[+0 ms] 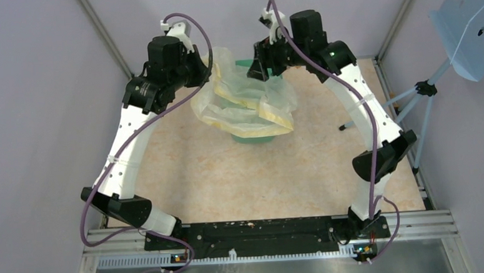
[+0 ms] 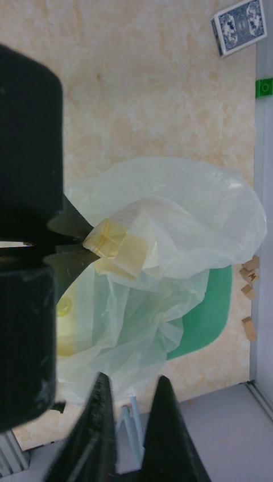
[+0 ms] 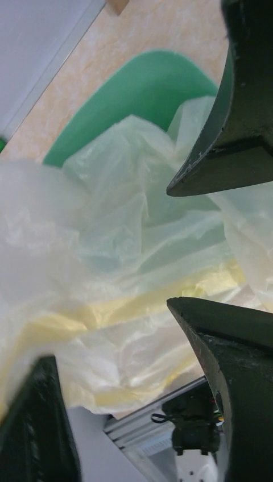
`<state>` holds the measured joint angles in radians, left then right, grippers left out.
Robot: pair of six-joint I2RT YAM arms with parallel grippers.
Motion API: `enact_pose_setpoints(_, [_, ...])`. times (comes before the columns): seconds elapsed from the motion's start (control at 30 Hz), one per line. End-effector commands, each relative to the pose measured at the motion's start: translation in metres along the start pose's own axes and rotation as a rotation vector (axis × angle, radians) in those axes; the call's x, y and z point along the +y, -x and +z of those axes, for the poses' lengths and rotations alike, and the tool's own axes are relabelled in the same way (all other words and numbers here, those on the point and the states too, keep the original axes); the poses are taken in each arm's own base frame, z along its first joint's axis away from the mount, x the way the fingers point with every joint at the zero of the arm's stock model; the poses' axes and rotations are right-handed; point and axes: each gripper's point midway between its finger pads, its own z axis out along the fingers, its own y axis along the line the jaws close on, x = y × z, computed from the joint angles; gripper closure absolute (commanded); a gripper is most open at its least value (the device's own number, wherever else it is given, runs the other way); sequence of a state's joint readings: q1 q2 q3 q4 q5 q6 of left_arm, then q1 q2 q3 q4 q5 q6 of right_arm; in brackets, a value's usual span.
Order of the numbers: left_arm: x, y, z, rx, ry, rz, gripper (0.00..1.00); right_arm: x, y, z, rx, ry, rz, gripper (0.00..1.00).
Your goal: Put the trash bags into the trash bin
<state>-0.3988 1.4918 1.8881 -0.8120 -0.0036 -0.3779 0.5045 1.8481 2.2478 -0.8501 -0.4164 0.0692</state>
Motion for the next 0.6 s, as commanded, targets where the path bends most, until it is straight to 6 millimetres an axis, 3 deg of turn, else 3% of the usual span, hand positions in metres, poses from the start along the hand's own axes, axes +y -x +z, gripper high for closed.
enact_pose_setpoints(0.0, [-0.017,0.044,-0.014,-0.138,-0.073,-0.076,1.00,0.054,-0.009,-0.002,-0.004,0.142,-0.182,0.34])
enact_pose_setpoints(0.17, [-0.013,0.053,-0.017,-0.158,-0.112,-0.147,1.00,0.076,-0.028,0.018,0.035,0.149,-0.249,0.32])
enact_pose_setpoints(0.37, [-0.010,0.049,-0.012,-0.127,-0.131,-0.189,1.00,0.063,-0.043,0.041,0.082,0.062,-0.267,0.32])
enact_pose_setpoints(0.57, [-0.006,0.051,-0.010,-0.123,-0.140,-0.210,1.00,0.058,-0.046,0.049,0.095,0.051,-0.266,0.35])
